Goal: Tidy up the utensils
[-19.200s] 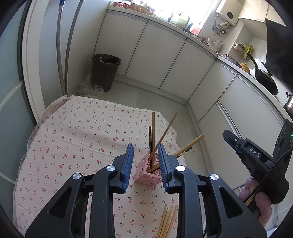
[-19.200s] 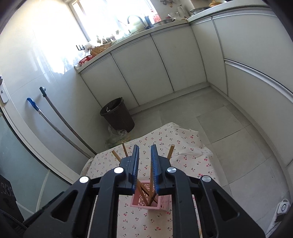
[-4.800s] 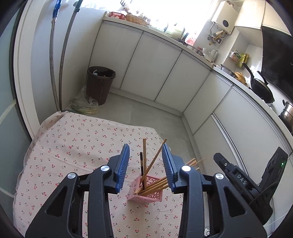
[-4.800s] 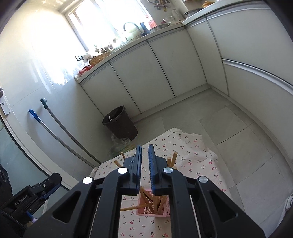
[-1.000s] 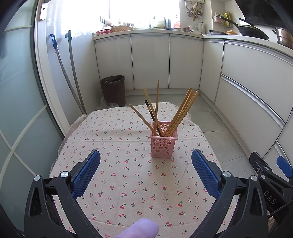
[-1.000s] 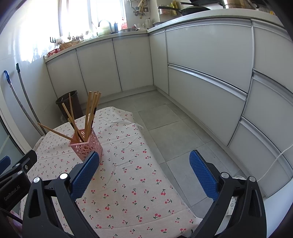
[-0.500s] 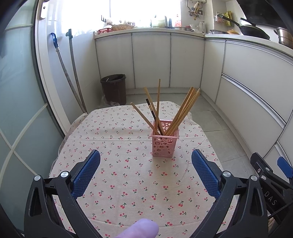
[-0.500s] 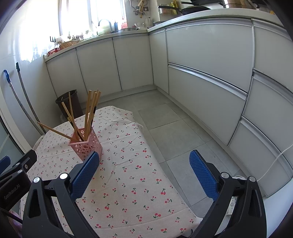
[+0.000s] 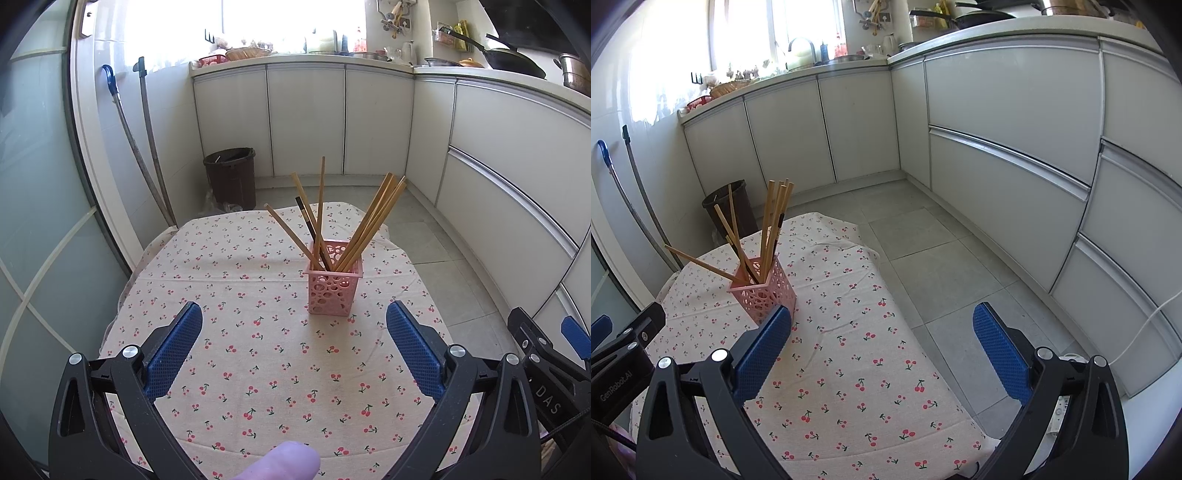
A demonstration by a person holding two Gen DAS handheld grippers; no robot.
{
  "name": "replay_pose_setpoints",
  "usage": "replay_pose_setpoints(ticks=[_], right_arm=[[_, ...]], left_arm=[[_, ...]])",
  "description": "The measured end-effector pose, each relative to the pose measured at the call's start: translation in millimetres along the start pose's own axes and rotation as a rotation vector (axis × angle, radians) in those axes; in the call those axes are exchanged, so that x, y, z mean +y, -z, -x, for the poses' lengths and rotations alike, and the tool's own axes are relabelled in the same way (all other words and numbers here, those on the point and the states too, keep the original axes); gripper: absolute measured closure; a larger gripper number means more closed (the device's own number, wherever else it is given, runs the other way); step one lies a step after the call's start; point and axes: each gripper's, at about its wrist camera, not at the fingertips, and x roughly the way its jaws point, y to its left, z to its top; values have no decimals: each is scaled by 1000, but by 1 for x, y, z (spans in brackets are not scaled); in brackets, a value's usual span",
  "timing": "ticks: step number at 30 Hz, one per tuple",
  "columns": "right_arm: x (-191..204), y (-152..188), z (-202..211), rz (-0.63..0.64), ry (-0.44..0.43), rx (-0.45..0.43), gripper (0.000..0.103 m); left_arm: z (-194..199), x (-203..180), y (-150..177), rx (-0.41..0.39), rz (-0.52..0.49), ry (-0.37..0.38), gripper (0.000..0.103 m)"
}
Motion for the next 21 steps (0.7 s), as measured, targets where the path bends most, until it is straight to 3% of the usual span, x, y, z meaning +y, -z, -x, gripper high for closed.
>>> replay_pose_setpoints(ticks=[21], right_arm=[[1, 1, -1, 4, 3, 7, 7]], left_arm=[[-2, 3, 0, 5, -5, -7, 7]])
